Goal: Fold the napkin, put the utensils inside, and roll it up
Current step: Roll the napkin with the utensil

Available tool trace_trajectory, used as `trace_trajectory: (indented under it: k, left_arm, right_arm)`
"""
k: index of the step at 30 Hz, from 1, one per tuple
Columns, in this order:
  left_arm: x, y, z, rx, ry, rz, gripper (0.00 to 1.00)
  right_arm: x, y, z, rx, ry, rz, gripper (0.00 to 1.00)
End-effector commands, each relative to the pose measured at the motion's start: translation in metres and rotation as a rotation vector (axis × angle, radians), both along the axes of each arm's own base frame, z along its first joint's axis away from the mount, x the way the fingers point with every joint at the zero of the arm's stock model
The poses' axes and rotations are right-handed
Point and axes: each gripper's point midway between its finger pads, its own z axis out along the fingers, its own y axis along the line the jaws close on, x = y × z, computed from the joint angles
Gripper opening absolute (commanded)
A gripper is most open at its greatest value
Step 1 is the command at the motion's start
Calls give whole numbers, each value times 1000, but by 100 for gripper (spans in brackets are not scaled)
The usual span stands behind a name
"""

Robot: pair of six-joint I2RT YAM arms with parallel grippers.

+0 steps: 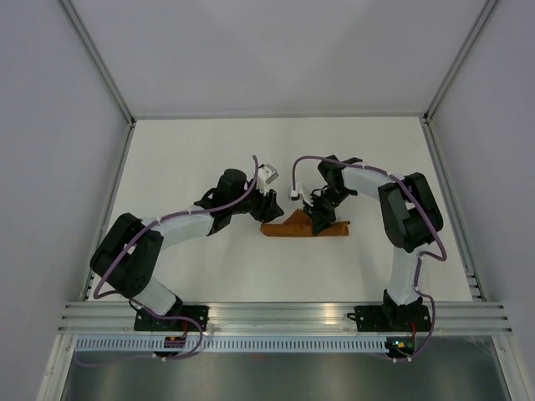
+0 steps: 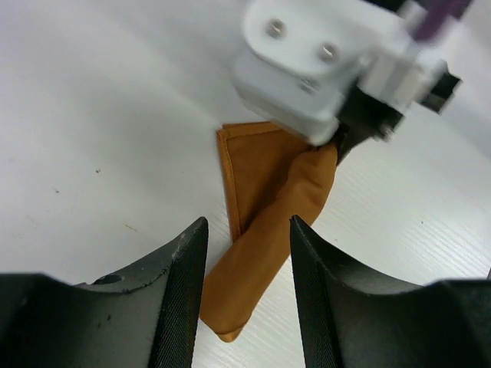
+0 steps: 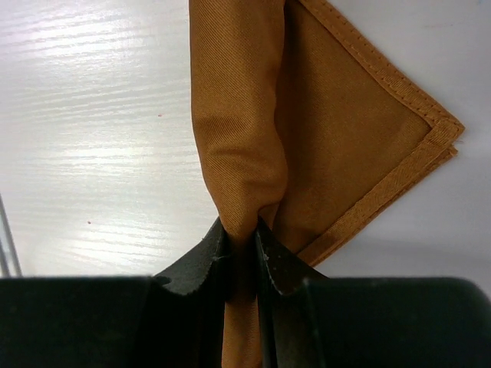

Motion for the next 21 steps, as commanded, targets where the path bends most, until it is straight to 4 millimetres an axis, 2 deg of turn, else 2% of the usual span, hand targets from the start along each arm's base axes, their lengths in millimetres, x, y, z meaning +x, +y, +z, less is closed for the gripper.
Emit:
trace_trajectory:
  k: [1,3,5,6,8,9,10,15,21]
  left_arm:
    - [-5,-6,16,-71,-77,11,52]
    - [-14,-14,22,-99,-101,-21,53]
    - [-21,-21,20,-83,-131,-38,53]
    - [-33,-32,18,-54,-169,-88,53]
    - [-33,-39,17,18,-263,-96,54]
    - [-45,-51,14,43,-284,-132,54]
    - [-43,-53,13,75,-319,-114,56]
    - [-54,-72,3,175,-438,-178,64]
    - [-55,-82,-15,299,-536,-208,67]
  right_arm:
    - [-20,-20,-29,-88,172,44,14]
    - [-22,-23,-36,-101,236,34,14]
    - [-18,-21,-34,-98,262,28,14]
    - [-18,-24,-38,-105,284,21,14]
    - [-14,-24,-41,-107,296,13,14]
    - [-13,-25,-42,-110,304,3,14]
    - [-11,-24,-41,-112,305,2,14]
    - [-8,-25,-46,-114,332,-11,14]
    - [-7,-26,-50,-122,340,-15,14]
